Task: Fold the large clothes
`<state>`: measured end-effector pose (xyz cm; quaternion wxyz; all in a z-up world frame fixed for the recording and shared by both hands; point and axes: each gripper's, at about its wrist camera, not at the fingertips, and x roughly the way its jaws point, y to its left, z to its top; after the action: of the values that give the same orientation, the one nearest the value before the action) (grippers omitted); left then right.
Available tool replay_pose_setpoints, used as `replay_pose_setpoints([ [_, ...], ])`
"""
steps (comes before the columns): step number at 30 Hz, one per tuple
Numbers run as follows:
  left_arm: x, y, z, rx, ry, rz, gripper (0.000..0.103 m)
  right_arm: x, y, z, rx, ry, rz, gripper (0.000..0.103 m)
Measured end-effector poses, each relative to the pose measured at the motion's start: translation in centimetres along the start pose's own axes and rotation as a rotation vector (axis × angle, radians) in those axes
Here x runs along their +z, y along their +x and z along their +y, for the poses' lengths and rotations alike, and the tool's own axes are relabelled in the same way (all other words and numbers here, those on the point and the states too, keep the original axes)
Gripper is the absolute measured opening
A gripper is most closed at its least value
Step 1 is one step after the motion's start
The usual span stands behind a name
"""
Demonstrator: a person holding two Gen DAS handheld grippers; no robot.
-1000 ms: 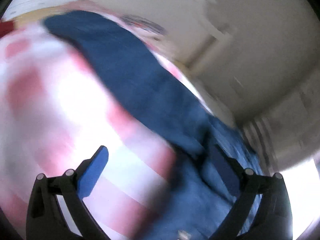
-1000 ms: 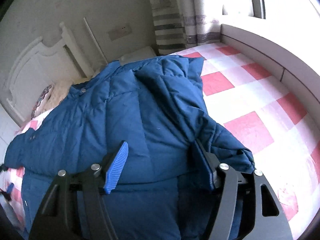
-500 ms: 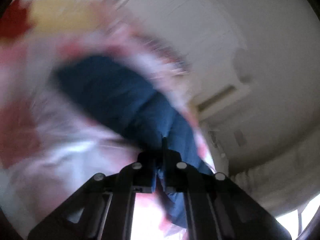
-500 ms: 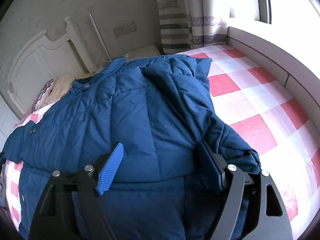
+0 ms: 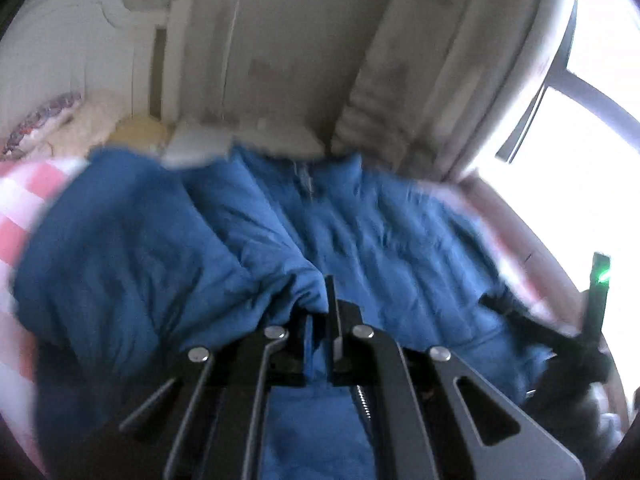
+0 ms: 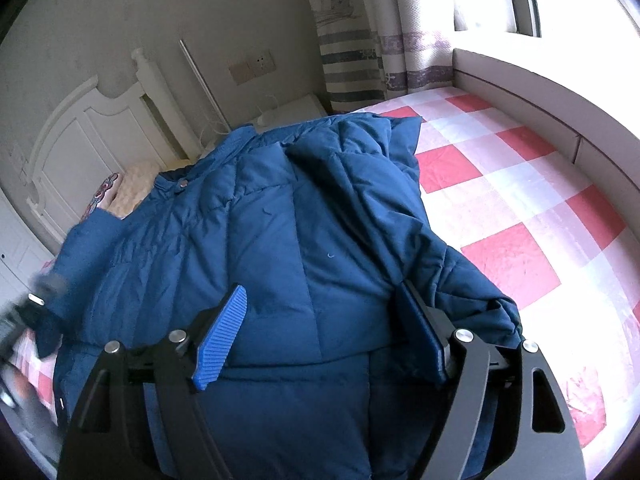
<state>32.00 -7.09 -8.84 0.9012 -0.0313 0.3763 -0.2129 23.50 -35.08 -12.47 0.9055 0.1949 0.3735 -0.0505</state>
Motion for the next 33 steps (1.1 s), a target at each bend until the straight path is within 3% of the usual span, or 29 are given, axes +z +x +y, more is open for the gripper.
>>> replay_pose_setpoints([
  [3,-2.1,3.0,-1.6,0.071,0.084,0.083,0.006,0.0,0.1,0.0,0.003,0.001,0.002,0.075],
  [5,-1.4,3.0,-0.8,0.032,0.073,0.098,0.011,0.0,0.1,0.0,0.007,0.003,0.003,0.075],
  [8,-0.9,0.9,0.1,-0.084,0.028,0.121,0.04,0.0,0.1,-0.2,0.016,0.008,0.001,0.075],
  [10,-0.9,-2.3,0.3,-0.146,0.008,0.027,0.073,0.0,0.1,-0.3,0.022,0.013,-0.001,0.075],
  [12,-1.3,-6.0,1.0,-0.132,0.013,-0.113,0.089,0.0,0.1,-0.4,0.025,0.015,-0.001,0.075],
  [13,-1.7,-7.8,1.6,-0.089,0.012,-0.172,0.095,0.0,0.1,-0.4,0.024,0.014,-0.001,0.075],
  [15,-2.7,-10.4,4.0,-0.007,-0.027,-0.266,0.095,0.0,0.1,-0.4,0.022,0.012,0.0,0.075],
  [18,-3.8,-12.1,9.3,0.085,-0.193,-0.294,0.095,0.0,0.1,-0.4,0.021,0.01,0.0,0.075],
  [19,-4.0,-12.2,10.4,0.142,-0.238,-0.277,0.095,0.0,0.1,-0.4,0.02,0.01,0.0,0.075],
  [21,-4.3,-10.5,13.3,0.364,-0.314,-0.166,0.089,0.0,0.2,-0.3,0.012,0.003,0.002,0.076],
  [22,-4.4,-9.6,14.1,0.424,-0.328,-0.124,0.086,-0.1,0.2,-0.2,0.009,0.001,0.002,0.076],
  [28,-5.6,-5.8,15.6,0.464,-0.348,-0.026,0.078,-0.1,0.1,0.1,-0.001,-0.006,-0.002,0.075],
  [33,-5.9,-6.0,16.6,0.438,-0.39,-0.05,0.078,-0.5,-1.4,1.5,-0.052,-0.074,-0.073,0.075],
])
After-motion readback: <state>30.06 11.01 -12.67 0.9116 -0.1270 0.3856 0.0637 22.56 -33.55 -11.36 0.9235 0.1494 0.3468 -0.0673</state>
